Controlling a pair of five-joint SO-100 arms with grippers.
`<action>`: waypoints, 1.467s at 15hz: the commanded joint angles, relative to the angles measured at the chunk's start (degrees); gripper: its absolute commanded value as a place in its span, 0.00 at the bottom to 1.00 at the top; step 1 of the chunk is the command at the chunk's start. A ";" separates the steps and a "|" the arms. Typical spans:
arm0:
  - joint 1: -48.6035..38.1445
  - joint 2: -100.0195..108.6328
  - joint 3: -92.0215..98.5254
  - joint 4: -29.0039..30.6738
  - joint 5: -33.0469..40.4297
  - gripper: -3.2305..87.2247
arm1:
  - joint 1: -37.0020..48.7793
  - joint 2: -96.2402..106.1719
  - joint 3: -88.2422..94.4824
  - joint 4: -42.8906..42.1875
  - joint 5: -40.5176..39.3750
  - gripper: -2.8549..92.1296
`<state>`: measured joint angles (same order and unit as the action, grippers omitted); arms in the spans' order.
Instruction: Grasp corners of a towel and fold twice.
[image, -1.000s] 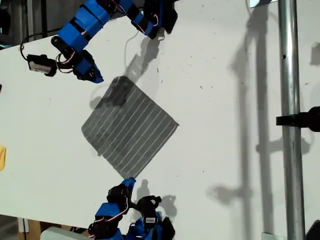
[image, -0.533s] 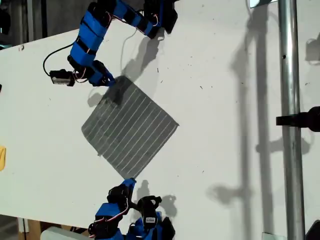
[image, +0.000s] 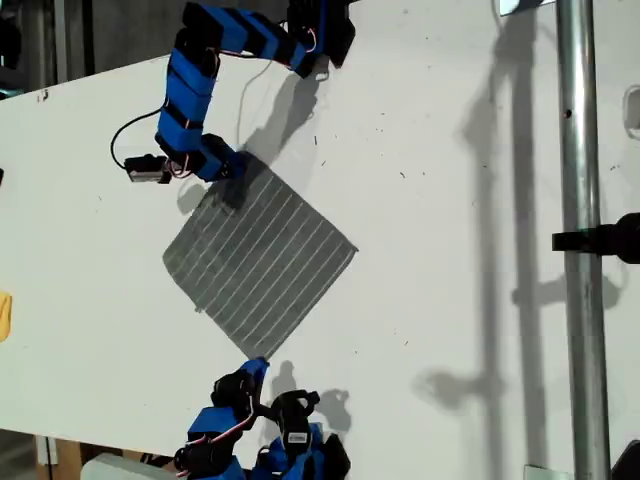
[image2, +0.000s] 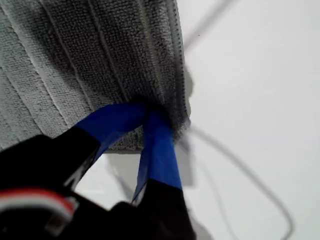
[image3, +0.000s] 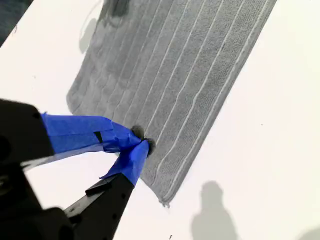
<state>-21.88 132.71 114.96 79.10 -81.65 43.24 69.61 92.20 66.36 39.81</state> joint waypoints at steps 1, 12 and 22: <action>-0.88 0.00 -2.02 0.35 0.35 0.00 | -4.04 1.76 -0.35 1.67 2.90 0.03; 0.53 5.45 1.58 0.97 -0.70 0.00 | -34.54 14.85 -3.87 12.74 27.60 0.03; 4.75 0.62 -6.15 2.37 -3.78 0.00 | -15.38 27.16 -19.69 32.78 11.43 0.03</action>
<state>-18.90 134.56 113.99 81.04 -83.94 26.81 93.25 76.99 97.91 52.82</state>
